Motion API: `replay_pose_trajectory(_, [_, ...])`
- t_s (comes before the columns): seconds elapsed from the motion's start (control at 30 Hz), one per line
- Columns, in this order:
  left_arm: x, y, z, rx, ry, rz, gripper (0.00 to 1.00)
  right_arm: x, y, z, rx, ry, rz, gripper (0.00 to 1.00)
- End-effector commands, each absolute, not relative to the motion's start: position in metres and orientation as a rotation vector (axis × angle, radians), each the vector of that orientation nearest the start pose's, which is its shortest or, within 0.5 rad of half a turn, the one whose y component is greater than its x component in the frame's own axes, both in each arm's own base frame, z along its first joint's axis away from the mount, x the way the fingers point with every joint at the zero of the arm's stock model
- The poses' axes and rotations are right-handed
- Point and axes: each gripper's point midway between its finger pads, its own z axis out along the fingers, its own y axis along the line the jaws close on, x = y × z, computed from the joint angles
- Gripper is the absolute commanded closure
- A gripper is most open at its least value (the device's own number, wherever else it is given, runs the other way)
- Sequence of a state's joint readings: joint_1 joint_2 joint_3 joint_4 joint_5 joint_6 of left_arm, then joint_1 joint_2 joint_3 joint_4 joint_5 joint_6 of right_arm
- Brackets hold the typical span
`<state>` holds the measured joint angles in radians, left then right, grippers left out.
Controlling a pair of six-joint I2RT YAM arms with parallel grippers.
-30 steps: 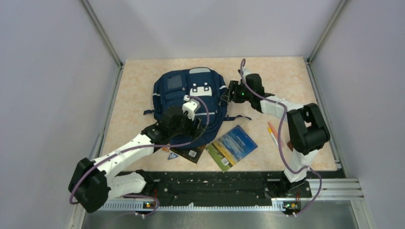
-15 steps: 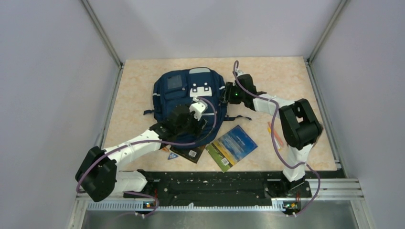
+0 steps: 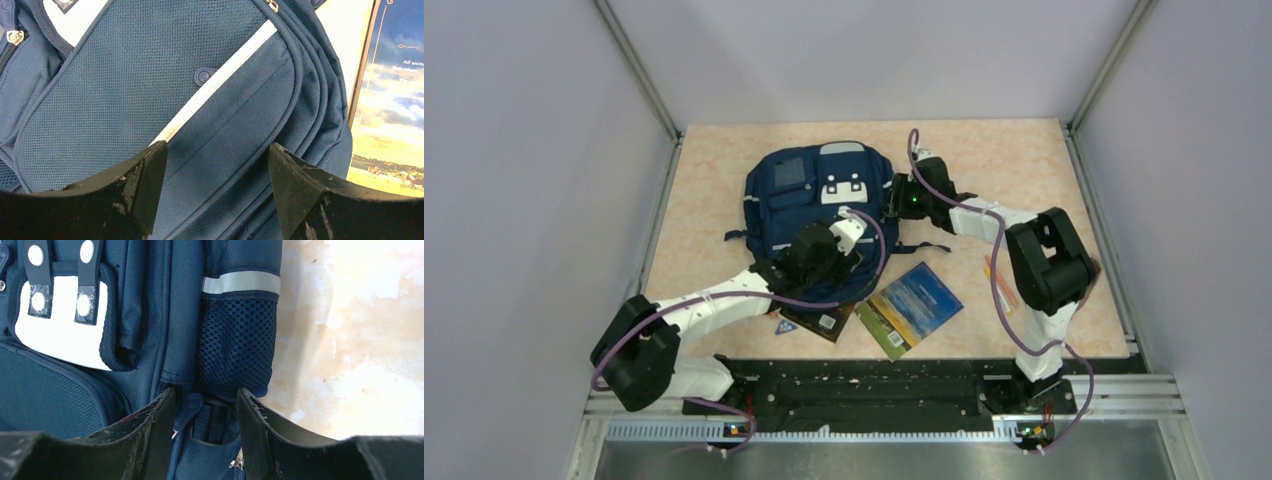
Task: Pack the student bag
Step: Unzip the student bag at the center of the board.
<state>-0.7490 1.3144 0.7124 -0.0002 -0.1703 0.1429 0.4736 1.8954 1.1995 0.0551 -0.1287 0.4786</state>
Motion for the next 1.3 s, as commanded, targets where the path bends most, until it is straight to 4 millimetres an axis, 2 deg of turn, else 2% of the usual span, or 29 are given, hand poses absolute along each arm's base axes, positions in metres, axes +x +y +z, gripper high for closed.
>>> replay_pose_trajectory(0.0, [0.312, -0.229, 0.131, 0.790, 1.926, -0.130, 0.23, 0.426, 0.291, 0.118, -0.103, 2.198, 0.781, 0.52])
replay_pose_trajectory(0.13, [0.311, -0.230, 0.132, 0.787, 1.927, -0.132, 0.23, 0.426, 0.288, 0.130, -0.078, 2.170, 0.780, 0.52])
replay_pose_trajectory(0.27, [0.311, -0.229, 0.132, 0.778, 1.935, -0.133, 0.23, 0.426, 0.280, 0.139, -0.047, 2.147, 0.747, 0.63])
replay_pose_trajectory(0.53, [0.311, -0.231, 0.131, 0.769, 1.945, -0.143, 0.23, 0.420, 0.288, 0.121, -0.030, 2.185, 0.806, 0.68])
replay_pose_trajectory(0.83, [0.310, -0.231, 0.130, 0.765, 1.949, -0.148, 0.23, 0.417, 0.287, 0.099, 0.005, 2.240, 0.798, 0.63])
replay_pose_trajectory(1.27, [0.311, -0.231, 0.129, 0.764, 1.951, -0.148, 0.24, 0.412, 0.293, 0.082, 0.057, 2.265, 0.862, 0.60])
